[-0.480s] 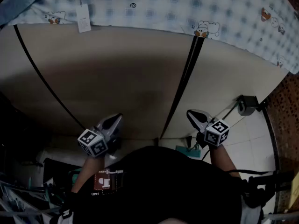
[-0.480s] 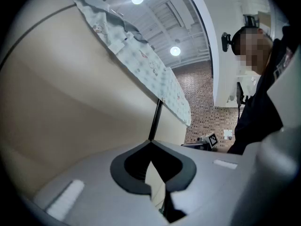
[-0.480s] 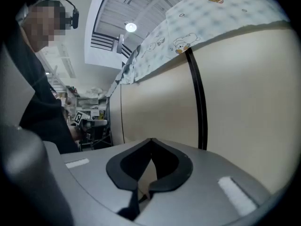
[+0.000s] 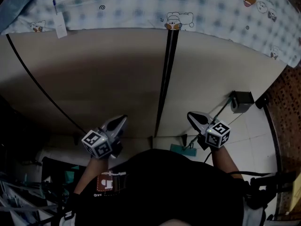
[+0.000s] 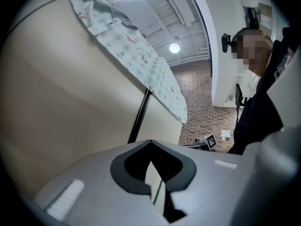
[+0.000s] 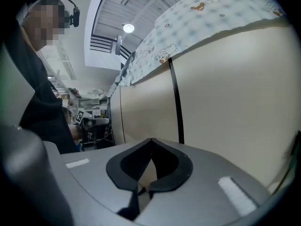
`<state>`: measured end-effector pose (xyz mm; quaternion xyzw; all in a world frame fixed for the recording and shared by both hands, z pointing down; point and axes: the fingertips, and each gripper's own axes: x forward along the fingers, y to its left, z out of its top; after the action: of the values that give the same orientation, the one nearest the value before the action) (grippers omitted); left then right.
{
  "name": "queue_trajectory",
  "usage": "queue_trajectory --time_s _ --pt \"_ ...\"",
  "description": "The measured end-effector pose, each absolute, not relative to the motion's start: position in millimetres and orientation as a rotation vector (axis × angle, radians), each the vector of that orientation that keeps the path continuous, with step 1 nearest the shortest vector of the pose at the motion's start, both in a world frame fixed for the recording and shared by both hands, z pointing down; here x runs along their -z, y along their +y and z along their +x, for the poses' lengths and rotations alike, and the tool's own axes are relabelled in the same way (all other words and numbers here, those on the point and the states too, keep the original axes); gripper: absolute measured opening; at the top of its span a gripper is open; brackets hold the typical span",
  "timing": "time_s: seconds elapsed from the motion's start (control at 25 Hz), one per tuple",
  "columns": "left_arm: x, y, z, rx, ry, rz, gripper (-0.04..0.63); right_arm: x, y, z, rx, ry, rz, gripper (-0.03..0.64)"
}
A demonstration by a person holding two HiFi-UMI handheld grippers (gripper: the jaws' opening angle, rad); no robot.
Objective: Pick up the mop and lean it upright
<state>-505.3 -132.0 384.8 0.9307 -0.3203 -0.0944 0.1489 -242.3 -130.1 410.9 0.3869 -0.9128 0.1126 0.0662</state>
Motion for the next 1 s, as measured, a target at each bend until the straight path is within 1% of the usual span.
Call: queue_trajectory --time_s 0.12,0.28,0.56,0.76,1.0 --pt "-391.9 -121.1 -481.7 0.257 -0.899 2.665 -0.006 -419.0 -121.8 -225.6 -0.355 -2.739 1.153 0.014" --pt "-397.7 -112.1 -467.8 0.235 -0.869 2.657 -0.006 -424.1 -113.7 -217.3 -0.373 -2.727 1.166 0.014" --pt "-401.0 -115.9 -470.1 0.299 -0.757 2.694 -0.006 -421.6 -90.8 -222.9 -0.368 -2.657 1.247 0.015" --pt "-406.1 -111.8 -474.2 0.272 -0.690 2.685 -0.006 -417.5 -72.7 -214.8 -0.407 -2.592 1.353 0.015" --pt "-422.0 -109.1 -466.5 0.220 -0.661 2.671 -0.006 -428.3 -75.0 -225.6 -0.440 -2.605 1.299 0.015"
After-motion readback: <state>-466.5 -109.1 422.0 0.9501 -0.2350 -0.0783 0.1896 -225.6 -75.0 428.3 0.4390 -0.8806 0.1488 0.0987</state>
